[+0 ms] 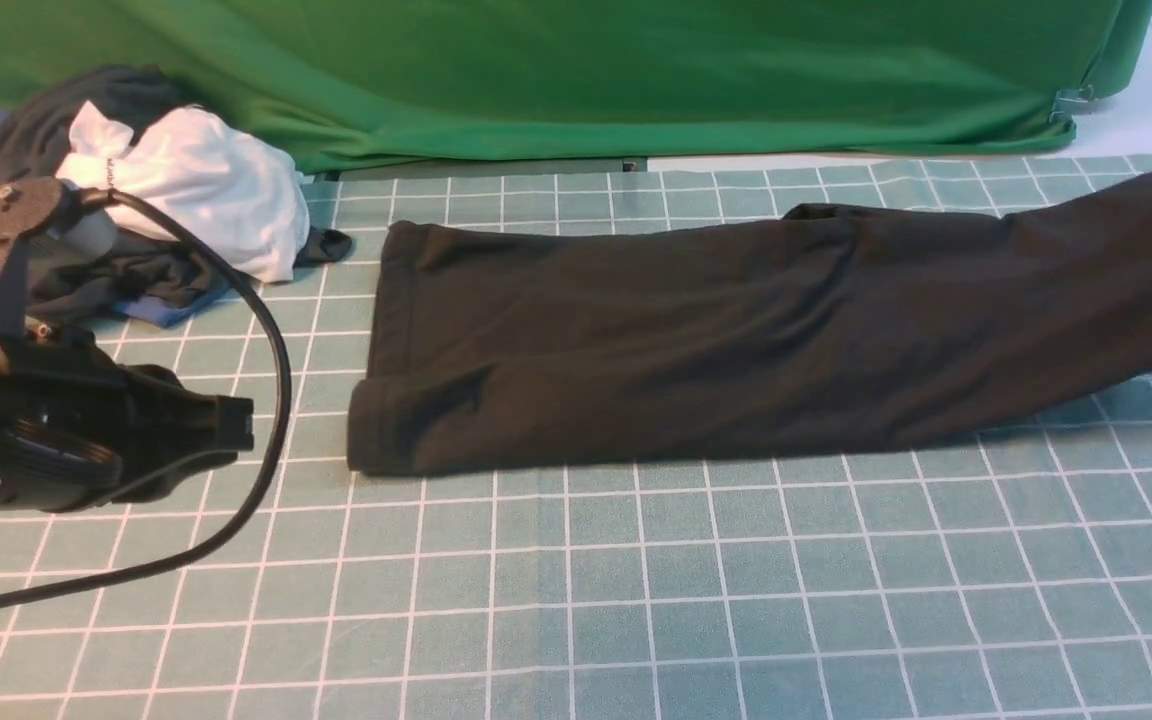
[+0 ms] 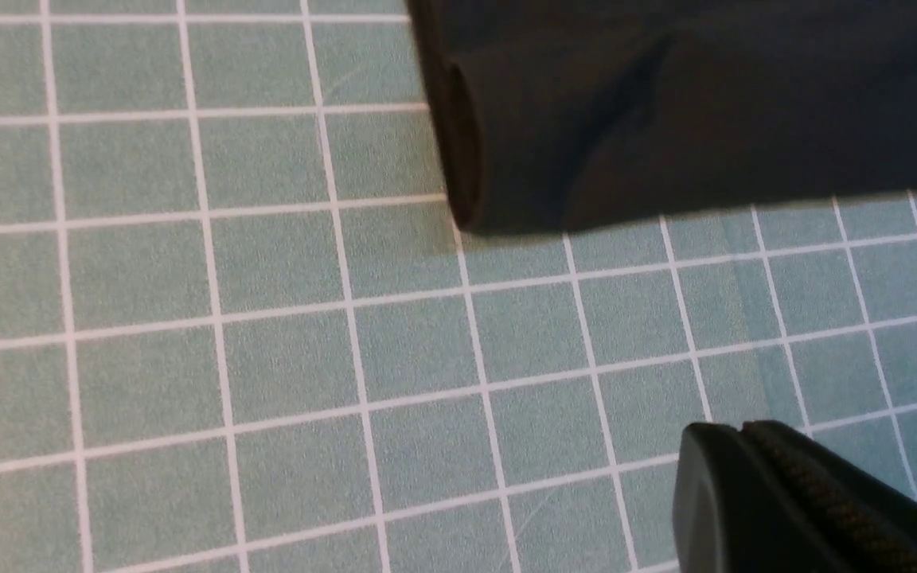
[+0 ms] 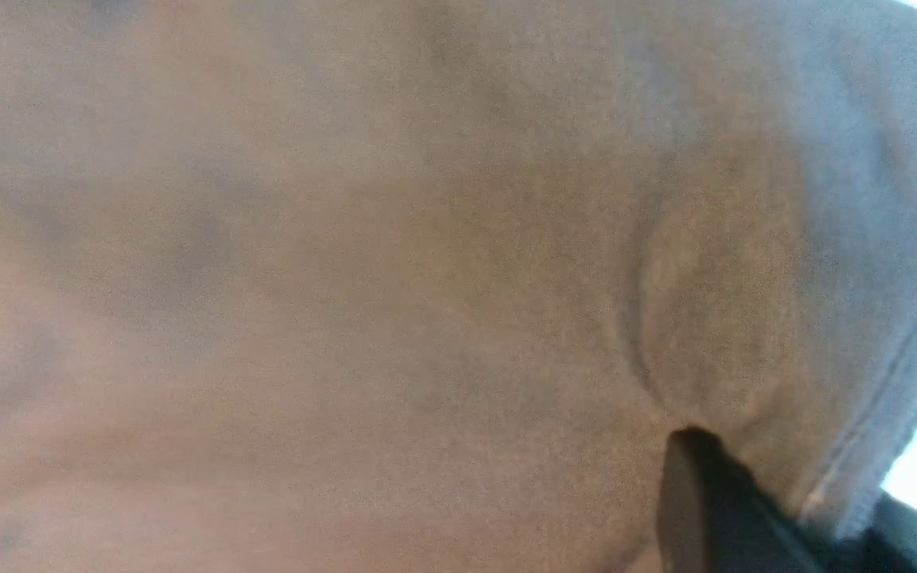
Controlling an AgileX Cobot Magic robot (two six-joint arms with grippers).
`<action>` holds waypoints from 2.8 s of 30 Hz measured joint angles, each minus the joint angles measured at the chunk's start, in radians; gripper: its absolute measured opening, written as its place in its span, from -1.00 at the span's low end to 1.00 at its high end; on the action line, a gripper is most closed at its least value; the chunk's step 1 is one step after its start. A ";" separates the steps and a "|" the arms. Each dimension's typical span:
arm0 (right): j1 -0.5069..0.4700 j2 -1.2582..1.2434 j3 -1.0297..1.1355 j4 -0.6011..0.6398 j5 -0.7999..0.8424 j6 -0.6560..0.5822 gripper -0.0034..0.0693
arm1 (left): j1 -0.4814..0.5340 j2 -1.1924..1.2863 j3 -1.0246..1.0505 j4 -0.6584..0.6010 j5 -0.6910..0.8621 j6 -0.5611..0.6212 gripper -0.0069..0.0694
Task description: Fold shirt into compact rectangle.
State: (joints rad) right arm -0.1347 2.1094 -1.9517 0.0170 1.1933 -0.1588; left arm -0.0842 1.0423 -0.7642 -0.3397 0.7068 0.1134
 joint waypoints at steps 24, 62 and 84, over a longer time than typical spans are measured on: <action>0.705 0.048 -0.112 0.383 -0.246 0.178 -0.77 | 0.000 0.000 0.000 -0.002 -0.027 0.000 -0.78; 0.505 -0.040 -0.207 0.206 0.002 -0.002 -0.89 | -0.006 0.284 -0.185 -0.153 -0.029 0.140 -0.78; 0.424 -0.141 0.157 0.201 -0.006 -0.107 -0.89 | -0.058 0.808 -0.387 0.129 -0.021 -0.069 -0.78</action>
State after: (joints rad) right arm 0.2890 1.9687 -1.7948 0.2182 1.1873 -0.2655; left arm -0.1419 1.8502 -1.1509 -0.2109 0.6854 0.0440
